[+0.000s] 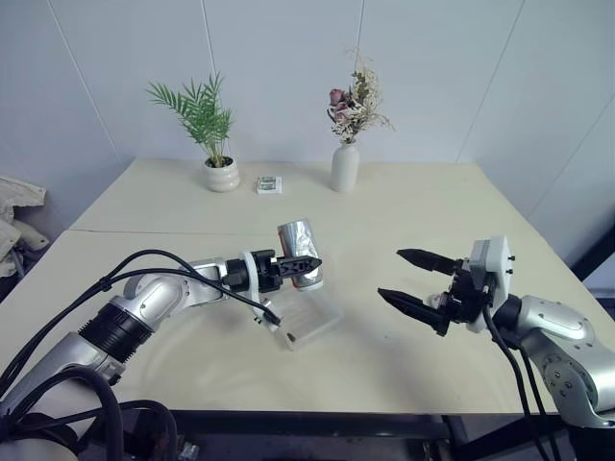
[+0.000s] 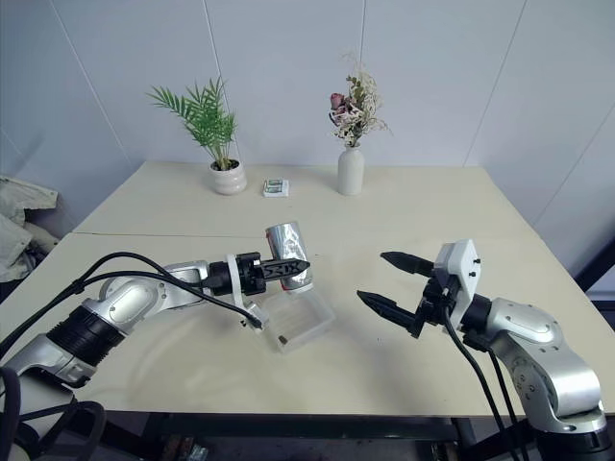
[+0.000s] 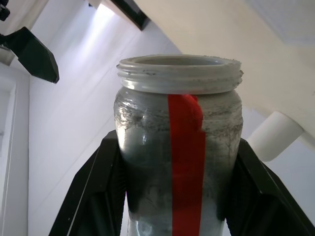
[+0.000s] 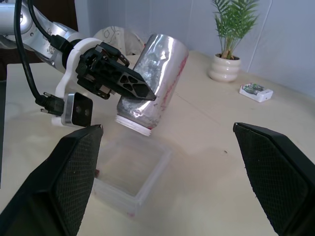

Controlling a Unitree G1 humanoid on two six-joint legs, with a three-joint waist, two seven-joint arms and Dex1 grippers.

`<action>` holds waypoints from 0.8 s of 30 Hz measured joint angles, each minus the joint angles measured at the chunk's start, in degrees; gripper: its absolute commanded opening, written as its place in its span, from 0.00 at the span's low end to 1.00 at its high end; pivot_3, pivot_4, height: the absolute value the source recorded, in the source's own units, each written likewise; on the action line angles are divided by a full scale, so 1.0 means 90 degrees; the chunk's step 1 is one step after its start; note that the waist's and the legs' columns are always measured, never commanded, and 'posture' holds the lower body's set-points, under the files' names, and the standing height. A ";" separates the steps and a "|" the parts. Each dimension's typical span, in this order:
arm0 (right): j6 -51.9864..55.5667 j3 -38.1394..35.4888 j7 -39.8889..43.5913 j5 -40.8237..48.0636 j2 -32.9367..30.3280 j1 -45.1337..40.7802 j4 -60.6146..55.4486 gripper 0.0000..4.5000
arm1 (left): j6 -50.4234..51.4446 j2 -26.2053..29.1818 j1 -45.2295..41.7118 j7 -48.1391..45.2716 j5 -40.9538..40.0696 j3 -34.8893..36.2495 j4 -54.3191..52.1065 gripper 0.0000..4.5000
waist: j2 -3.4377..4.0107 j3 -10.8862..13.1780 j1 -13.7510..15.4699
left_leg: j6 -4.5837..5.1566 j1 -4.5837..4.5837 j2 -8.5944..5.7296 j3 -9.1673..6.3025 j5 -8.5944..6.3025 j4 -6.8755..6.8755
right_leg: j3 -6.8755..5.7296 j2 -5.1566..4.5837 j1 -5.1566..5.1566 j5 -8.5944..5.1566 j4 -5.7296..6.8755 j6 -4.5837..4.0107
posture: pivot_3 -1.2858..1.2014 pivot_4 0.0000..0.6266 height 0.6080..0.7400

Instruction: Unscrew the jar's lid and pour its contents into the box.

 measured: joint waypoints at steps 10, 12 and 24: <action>0.0081 0.0018 0.0063 0.0065 -0.0002 -0.0028 0.0023 0.99 | 0.0227 -0.0438 0.0537 -0.3642 -0.5152 0.1346 0.0296 0.47 | 0.0003 -0.0002 -0.0008 | 0.0000 0.0002 0.0005 0.0010 0.0000 0.0002 | 0.0001 -0.0001 -0.0004 -0.0004 0.0014 -0.0008 | 0.52 0.24 1.00; 0.0160 0.0042 0.0115 0.0107 -0.0005 -0.0093 0.0024 0.99 | 0.1140 -0.0730 0.0922 -0.4912 -0.6675 0.1741 -0.0012 0.47 | 0.0003 -0.0002 -0.0011 | 0.0000 0.0006 0.0005 0.0011 0.0000 0.0005 | 0.0003 -0.0001 -0.0005 -0.0007 0.0029 -0.0013 | 0.52 0.24 1.00; 0.0810 0.0203 0.0194 0.0600 -0.0112 -0.0462 -0.0224 0.99 | 0.7345 -0.2245 0.1653 -0.6614 -1.1932 0.5150 -0.1109 0.47 | 0.0002 -0.0001 -0.0029 | 0.0000 0.0012 0.0012 -0.0009 0.0002 0.0080 | 0.0003 0.0013 -0.0001 -0.0011 0.0092 -0.0022 | 0.52 0.24 1.00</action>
